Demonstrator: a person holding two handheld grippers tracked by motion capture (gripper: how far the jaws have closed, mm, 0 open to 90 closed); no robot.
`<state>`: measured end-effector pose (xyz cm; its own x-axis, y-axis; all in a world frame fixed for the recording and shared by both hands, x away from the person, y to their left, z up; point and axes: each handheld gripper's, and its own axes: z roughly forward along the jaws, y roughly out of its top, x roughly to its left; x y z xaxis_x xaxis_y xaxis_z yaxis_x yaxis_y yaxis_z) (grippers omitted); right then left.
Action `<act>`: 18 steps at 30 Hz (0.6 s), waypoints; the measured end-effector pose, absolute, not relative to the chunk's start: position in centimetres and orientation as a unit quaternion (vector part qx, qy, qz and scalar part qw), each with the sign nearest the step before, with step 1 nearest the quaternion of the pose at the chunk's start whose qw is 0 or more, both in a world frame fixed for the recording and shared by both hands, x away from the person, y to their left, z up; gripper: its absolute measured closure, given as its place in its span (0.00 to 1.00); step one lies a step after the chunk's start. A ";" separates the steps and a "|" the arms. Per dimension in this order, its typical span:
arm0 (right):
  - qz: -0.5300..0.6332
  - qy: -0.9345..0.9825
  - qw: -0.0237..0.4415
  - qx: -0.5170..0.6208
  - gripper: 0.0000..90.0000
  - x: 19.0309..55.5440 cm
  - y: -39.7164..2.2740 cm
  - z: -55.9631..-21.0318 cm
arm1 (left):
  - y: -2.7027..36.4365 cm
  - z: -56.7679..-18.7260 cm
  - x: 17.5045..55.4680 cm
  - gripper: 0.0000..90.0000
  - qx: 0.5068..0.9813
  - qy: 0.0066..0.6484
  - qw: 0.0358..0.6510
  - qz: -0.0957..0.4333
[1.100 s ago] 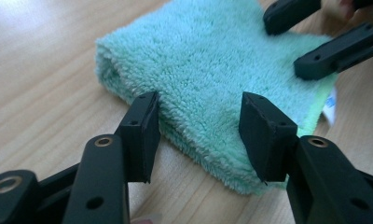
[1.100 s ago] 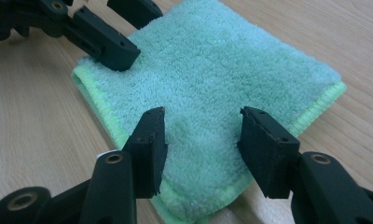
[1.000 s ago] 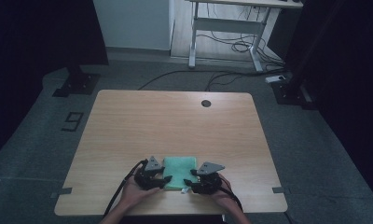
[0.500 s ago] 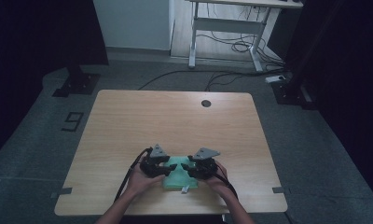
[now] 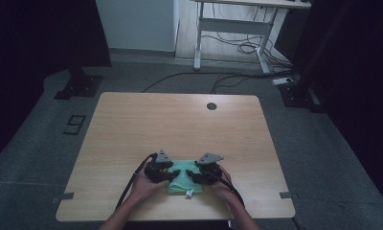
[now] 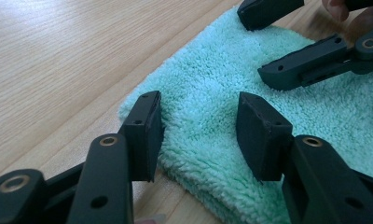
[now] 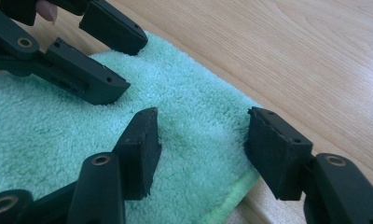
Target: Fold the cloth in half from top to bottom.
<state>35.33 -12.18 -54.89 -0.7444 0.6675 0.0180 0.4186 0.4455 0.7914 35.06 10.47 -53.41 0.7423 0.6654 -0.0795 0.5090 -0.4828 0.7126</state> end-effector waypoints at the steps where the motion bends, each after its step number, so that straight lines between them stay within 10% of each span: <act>1: 0.415 0.836 0.156 0.324 0.43 35.2 -12.2 -54.7 | 10.6 -53.0 34.8 0.55 0.853 0.341 0.380 0.110; 18: 0.428 0.846 0.127 0.293 0.39 31.1 -13.5 -55.0 | 10.9 -53.9 30.9 0.55 0.864 0.314 0.385 0.084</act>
